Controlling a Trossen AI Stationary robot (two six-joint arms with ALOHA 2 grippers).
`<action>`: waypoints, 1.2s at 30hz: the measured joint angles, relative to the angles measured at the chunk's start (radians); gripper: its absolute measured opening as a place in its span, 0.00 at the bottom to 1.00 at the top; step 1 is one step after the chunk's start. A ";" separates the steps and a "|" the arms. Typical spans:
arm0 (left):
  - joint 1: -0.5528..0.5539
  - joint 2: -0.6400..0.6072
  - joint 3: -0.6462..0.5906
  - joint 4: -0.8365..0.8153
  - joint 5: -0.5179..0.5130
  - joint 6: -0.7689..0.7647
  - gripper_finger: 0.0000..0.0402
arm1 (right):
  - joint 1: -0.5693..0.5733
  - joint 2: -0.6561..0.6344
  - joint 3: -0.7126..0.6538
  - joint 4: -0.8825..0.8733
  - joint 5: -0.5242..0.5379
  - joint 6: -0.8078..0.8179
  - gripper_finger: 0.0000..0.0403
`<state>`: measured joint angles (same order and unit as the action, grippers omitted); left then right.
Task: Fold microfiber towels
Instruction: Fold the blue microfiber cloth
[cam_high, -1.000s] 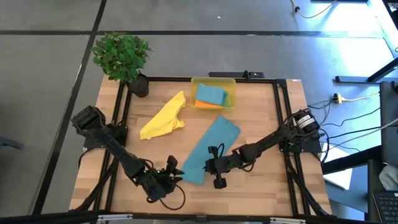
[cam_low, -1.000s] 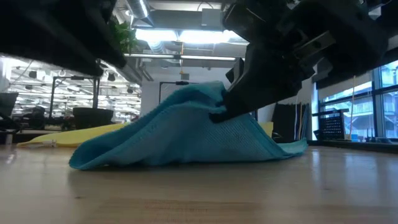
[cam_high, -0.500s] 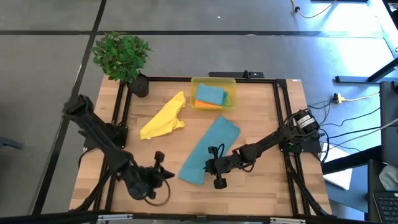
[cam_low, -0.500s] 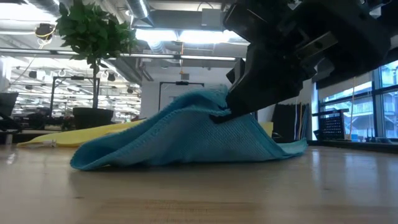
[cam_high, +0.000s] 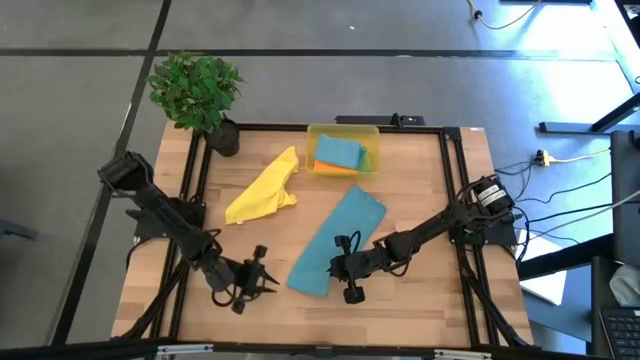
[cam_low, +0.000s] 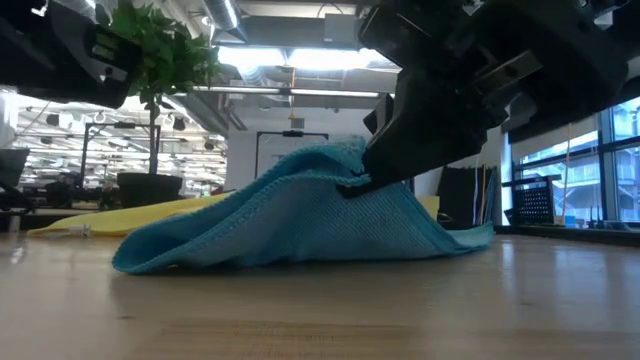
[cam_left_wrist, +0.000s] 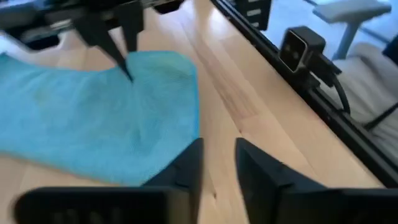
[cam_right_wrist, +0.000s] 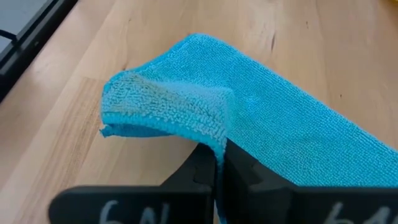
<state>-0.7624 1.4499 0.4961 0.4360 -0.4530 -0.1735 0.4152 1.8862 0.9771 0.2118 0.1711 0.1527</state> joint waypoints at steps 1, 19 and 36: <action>0.000 0.020 0.012 0.002 0.000 0.021 0.25 | 0.000 0.000 0.000 0.001 0.000 0.001 0.03; 0.023 0.292 0.264 -0.451 -0.185 0.332 0.62 | -0.006 -0.018 0.000 0.020 -0.042 0.109 0.01; 0.029 0.399 0.254 -0.250 -0.238 0.348 0.62 | -0.040 -0.061 0.000 -0.001 -0.036 0.158 0.02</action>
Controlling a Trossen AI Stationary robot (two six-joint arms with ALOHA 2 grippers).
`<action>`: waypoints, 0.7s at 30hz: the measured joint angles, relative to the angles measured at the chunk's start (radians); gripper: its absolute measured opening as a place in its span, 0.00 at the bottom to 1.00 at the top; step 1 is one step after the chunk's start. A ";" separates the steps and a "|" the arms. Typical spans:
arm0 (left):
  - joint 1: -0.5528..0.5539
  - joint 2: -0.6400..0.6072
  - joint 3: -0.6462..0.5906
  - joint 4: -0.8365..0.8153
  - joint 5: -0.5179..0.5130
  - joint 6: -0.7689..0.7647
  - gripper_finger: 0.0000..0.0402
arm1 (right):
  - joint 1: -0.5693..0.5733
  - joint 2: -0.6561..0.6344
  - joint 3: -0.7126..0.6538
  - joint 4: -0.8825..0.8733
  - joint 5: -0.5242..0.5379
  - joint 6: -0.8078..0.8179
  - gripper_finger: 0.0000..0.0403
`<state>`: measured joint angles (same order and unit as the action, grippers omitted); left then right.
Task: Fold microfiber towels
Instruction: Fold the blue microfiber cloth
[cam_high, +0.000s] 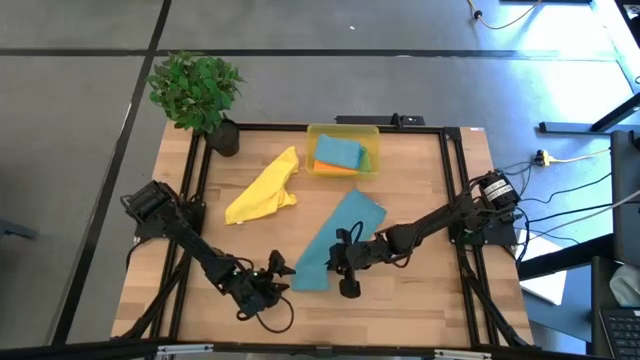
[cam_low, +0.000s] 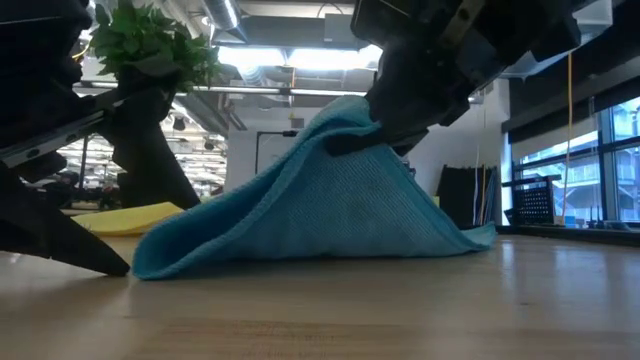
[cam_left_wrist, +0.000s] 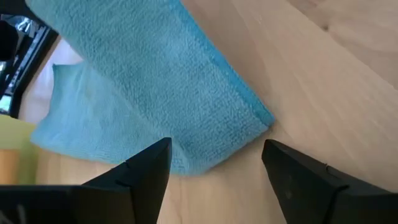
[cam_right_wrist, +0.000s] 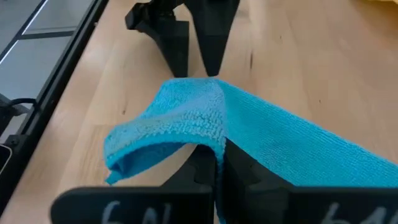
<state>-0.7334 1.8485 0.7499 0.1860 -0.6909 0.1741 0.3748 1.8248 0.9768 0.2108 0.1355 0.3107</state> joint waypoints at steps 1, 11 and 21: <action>0.000 0.006 0.001 0.001 0.001 0.000 0.62 | 0.000 0.000 0.000 0.000 0.000 0.000 0.02; 0.000 0.021 0.003 0.027 0.016 0.077 0.62 | 0.000 0.000 0.000 -0.011 0.002 0.002 0.02; 0.006 0.022 0.002 0.050 0.017 0.121 0.60 | 0.000 -0.001 0.000 -0.013 0.002 0.003 0.02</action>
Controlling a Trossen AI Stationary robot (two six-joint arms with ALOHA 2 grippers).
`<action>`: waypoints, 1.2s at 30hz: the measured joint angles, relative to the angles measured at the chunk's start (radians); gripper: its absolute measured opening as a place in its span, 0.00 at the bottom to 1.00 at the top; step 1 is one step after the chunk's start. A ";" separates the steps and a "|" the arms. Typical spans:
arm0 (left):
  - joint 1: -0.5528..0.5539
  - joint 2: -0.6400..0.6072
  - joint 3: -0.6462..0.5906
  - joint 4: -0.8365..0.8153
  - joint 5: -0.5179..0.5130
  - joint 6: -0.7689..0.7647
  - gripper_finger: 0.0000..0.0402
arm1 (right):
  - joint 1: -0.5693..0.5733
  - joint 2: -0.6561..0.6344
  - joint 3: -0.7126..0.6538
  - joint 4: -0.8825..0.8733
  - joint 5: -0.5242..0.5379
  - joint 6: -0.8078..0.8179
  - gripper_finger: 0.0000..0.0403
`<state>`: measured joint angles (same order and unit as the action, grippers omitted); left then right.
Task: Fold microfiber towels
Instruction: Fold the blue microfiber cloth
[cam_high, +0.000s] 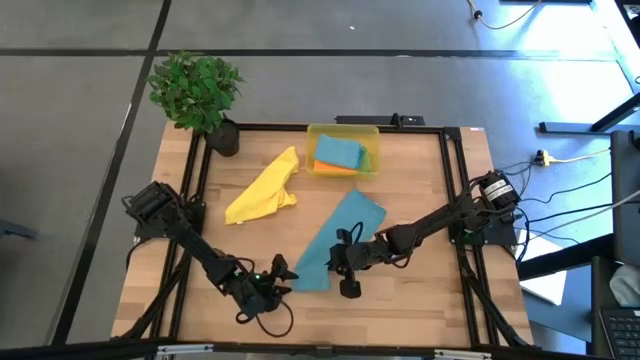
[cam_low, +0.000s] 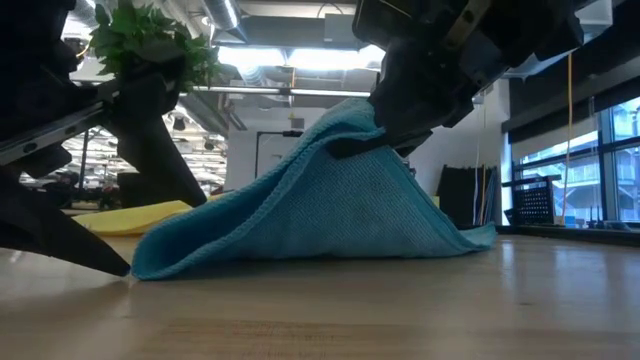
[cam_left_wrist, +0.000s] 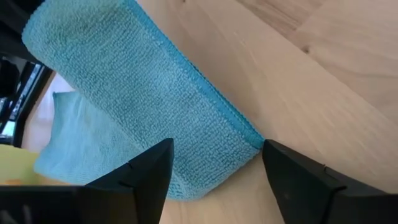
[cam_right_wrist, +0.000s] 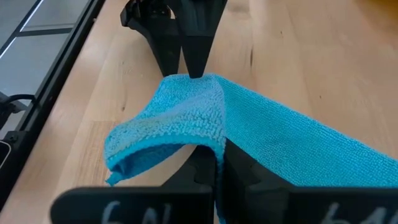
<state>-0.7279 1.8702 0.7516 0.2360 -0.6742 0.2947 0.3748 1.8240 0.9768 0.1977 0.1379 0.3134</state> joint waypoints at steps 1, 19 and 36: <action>0.002 0.000 0.000 0.000 0.002 0.000 0.59 | 0.000 0.000 0.000 0.000 0.000 0.000 0.02; 0.035 0.000 -0.001 0.003 0.101 0.003 0.37 | 0.000 0.000 0.000 -0.005 0.000 0.000 0.02; 0.081 0.004 -0.007 0.039 0.189 -0.057 0.01 | 0.000 -0.001 0.000 -0.092 0.000 -0.029 0.03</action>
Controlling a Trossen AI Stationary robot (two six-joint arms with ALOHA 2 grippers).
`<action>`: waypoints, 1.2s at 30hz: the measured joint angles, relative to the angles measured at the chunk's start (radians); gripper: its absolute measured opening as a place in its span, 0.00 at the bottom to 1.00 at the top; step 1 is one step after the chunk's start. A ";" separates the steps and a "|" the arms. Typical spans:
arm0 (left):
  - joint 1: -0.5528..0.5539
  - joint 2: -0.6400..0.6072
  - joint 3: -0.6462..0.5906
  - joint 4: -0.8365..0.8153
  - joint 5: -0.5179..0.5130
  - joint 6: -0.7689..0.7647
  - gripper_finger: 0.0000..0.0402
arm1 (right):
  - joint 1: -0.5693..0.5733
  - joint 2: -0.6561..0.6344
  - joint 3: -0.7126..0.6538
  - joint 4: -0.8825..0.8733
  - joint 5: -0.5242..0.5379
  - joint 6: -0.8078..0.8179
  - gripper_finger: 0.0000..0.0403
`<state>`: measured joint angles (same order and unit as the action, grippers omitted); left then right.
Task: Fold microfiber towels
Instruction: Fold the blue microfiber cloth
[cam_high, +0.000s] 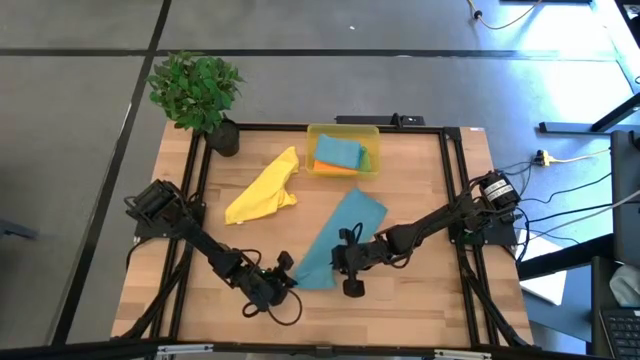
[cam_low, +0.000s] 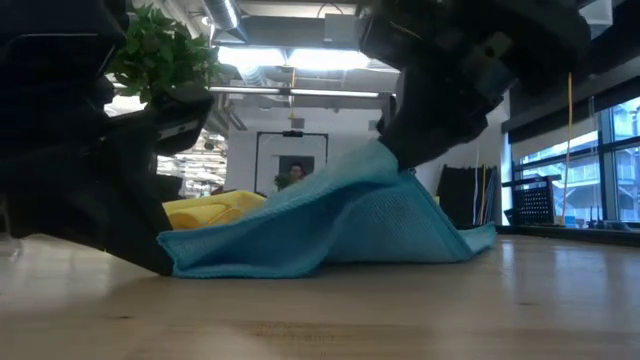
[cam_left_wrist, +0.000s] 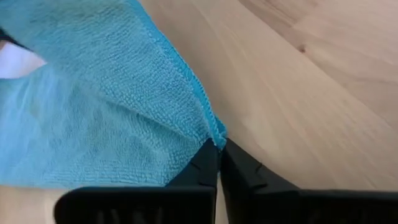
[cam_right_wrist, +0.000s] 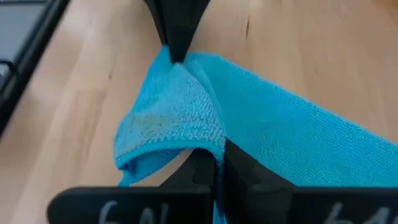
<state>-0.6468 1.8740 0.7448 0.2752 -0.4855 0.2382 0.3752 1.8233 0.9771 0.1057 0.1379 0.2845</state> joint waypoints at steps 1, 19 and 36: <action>0.000 0.001 0.000 0.005 -0.003 -0.009 0.00 | 0.000 0.000 0.000 -0.016 0.000 -0.004 0.03; 0.063 -0.064 -0.001 0.019 0.067 -0.114 0.00 | 0.162 0.000 0.000 -0.187 0.122 -0.299 0.42; 0.097 -0.067 0.001 0.021 0.114 -0.158 0.00 | 0.324 0.158 0.000 0.064 0.530 -0.683 0.68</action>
<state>-0.5495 1.8072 0.7460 0.2966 -0.3714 0.0807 0.6996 1.9815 0.9775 0.1698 0.6682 -0.3988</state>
